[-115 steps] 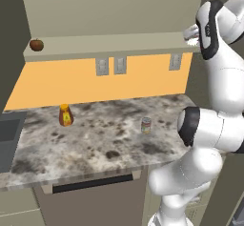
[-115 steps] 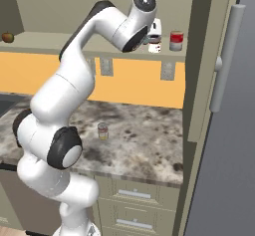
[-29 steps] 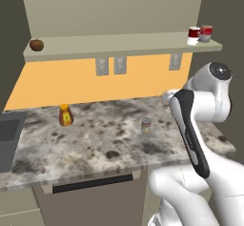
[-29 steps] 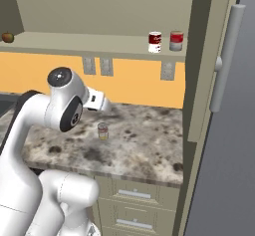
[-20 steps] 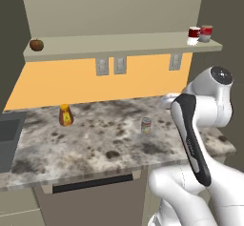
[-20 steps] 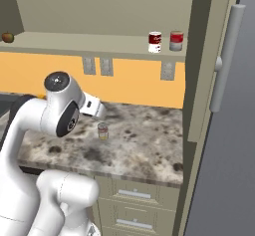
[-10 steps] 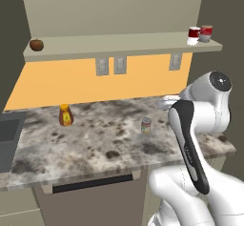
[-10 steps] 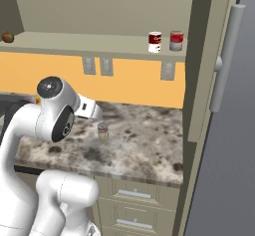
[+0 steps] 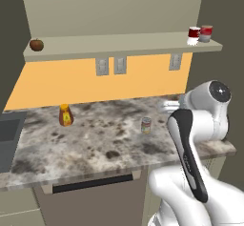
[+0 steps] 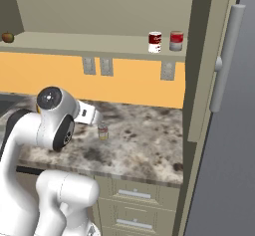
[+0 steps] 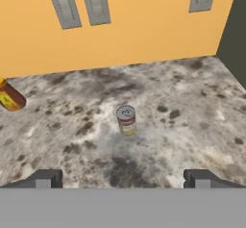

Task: Pick the cans from the counter and place them in their designated side in the cabinet.

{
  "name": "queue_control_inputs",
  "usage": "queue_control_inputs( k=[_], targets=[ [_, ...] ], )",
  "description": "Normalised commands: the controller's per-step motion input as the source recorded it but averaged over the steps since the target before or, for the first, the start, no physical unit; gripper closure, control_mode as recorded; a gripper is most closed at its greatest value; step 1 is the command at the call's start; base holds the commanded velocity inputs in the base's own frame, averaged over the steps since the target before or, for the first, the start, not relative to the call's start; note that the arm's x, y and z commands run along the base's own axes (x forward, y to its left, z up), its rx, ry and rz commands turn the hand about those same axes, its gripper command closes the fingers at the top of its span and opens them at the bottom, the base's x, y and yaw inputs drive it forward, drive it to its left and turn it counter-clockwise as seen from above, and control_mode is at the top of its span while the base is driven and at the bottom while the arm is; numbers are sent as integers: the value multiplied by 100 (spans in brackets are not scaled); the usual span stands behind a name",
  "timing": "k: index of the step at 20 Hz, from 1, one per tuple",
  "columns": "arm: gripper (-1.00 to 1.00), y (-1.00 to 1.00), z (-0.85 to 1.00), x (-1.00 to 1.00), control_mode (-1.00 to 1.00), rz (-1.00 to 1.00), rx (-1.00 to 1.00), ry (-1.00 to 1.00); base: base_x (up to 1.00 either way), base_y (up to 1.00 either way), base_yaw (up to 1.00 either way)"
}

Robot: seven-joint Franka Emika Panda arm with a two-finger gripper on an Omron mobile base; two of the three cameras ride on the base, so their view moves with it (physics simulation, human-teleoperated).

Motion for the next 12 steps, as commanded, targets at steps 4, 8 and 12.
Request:
queue_control_inputs(
  k=[4, 8, 12],
  targets=[
    [-100, 0, -9, 0, -100, -1, 0, 0, 0, 0, 0],
    [-100, 0, -14, 1, -100, -1, 0, 0, 0, 0, 0],
    [-100, 6, -12, 2, -100, 0, 0, 0, 0, 0, 0]
  ],
)
